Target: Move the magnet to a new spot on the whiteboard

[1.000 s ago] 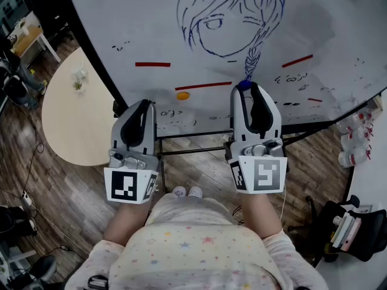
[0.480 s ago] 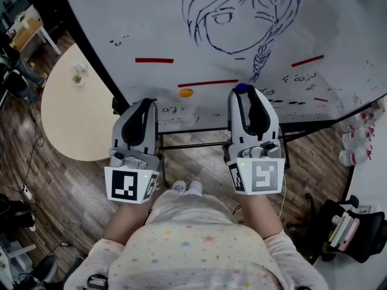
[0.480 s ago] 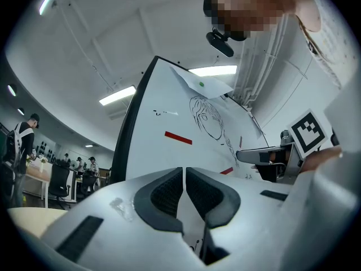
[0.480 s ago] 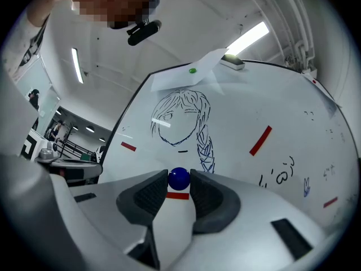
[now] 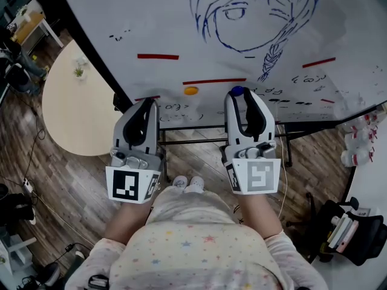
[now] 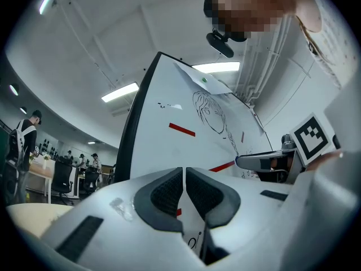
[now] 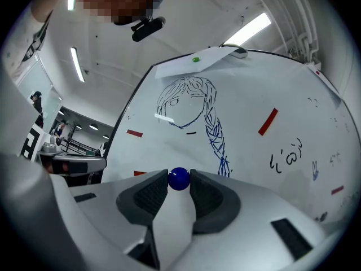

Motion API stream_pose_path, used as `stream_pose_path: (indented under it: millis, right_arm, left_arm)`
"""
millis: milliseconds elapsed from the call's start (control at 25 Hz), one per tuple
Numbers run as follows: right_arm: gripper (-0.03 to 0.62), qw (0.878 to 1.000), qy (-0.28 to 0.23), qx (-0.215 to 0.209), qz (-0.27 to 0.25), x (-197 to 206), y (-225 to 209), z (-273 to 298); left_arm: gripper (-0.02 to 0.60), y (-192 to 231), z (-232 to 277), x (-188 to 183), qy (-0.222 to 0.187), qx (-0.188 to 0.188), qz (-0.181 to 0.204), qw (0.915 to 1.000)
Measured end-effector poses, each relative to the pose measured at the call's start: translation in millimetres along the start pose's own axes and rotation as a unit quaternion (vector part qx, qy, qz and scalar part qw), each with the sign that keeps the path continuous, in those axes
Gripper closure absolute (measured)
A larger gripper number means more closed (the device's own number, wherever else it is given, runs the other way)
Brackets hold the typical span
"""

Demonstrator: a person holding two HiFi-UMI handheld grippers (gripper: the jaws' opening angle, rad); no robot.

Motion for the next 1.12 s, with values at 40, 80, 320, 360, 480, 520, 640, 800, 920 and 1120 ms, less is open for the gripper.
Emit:
stream_pose_path:
  millis: [40,80,320,360,480,520,640,800,920,1120]
  right_arm:
    - [0.471,1.000,0.002,-0.002,0.001,2,1,1]
    - [0.471,1.000,0.003,-0.003,0.002,3,2,2]
    - [0.471,1.000,0.011,-0.010,0.011,12,6,6]
    - [0.471,1.000,0.012,-0.011,0.012,14,7,7]
    - [0.471,1.000,0.016,-0.017,0.015,18,11,10]
    - [0.471,1.000,0.018,-0.019,0.015,19,12,11]
    - [0.471,0.999,0.021,-0.022,0.016,22,14,13]
    - [0.471,0.999,0.023,-0.026,0.008,23,16,17]
    - [0.471,0.999,0.025,-0.031,0.003,25,20,18]
    - [0.471,0.999,0.031,-0.041,0.007,29,27,20]
  left_arm:
    - [0.555,0,0,1,0.001,-0.001,-0.001,1.0000]
    - [0.554,1,-1,2,0.003,-0.003,-0.002,1.0000]
    - [0.555,2,-1,8,0.010,-0.006,-0.004,0.9999]
    - [0.555,2,-1,9,0.011,-0.006,-0.004,0.9999]
    - [0.555,2,-1,12,0.015,-0.006,-0.005,0.9999]
    - [0.555,2,-2,12,0.017,-0.006,-0.006,0.9998]
    - [0.555,3,-2,14,0.020,-0.006,-0.006,0.9998]
    - [0.555,4,-3,15,0.022,-0.007,-0.005,0.9997]
    - [0.555,5,-3,17,0.024,-0.008,-0.007,0.9997]
    - [0.555,6,-3,19,0.027,-0.008,-0.008,0.9996]
Point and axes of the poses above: the fingertips, and each gripper's own axes: z forward along the fingers, y to its left, x out of its underside, the point moved 8 cm from there along -z, backward along the fingers, and after that the axes turned 1 degree about x, right-handed, at the moved point
